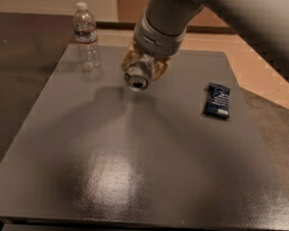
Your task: Place 7up can upright
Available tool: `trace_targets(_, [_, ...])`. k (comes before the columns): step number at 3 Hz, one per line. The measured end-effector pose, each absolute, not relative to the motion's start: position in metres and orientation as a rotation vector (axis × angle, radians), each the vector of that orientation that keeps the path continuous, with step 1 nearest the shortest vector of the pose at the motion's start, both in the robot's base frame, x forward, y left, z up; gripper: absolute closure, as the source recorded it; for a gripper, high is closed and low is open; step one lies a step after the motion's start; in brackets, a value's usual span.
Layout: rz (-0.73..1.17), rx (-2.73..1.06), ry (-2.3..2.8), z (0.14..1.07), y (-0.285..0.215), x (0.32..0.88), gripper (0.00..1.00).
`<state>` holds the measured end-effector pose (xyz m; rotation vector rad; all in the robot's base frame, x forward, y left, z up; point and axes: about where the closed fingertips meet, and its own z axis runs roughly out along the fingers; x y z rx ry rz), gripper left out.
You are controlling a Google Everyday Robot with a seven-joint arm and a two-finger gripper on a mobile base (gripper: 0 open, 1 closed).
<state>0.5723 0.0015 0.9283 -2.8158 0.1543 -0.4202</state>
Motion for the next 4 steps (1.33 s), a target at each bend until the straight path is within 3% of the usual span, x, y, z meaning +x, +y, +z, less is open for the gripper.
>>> trace_targets(2, [-0.537, -2.59, 0.596, 0.948, 0.016, 0.575, 1.0])
trace_targets(4, [-0.529, -2.454, 0.859, 0.957, 0.021, 0.578, 1.0])
